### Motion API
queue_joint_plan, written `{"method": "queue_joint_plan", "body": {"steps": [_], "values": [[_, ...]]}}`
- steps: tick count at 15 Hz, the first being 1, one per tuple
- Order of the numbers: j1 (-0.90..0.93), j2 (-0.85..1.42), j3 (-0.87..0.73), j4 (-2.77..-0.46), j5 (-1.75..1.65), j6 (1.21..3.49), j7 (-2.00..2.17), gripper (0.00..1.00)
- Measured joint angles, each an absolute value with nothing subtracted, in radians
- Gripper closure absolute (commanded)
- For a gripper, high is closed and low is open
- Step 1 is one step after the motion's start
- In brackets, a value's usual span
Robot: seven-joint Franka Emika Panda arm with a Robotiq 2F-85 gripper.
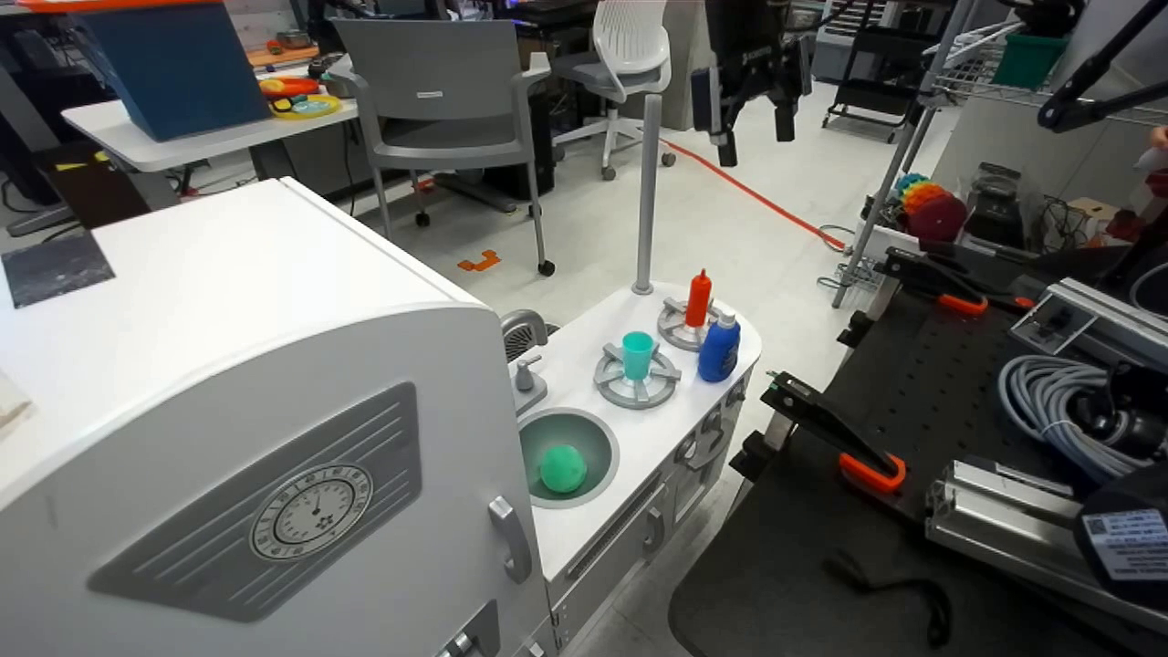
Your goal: Put the orange bottle in the blue cup
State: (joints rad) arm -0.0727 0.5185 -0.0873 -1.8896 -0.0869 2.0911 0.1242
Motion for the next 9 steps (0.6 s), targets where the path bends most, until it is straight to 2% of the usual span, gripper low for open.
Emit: {"method": "queue_joint_plan", "body": {"steps": [9], "values": [[-0.138, 0.888, -0.119, -1.688, -0.03, 2.299, 0.14, 0.0]]}}
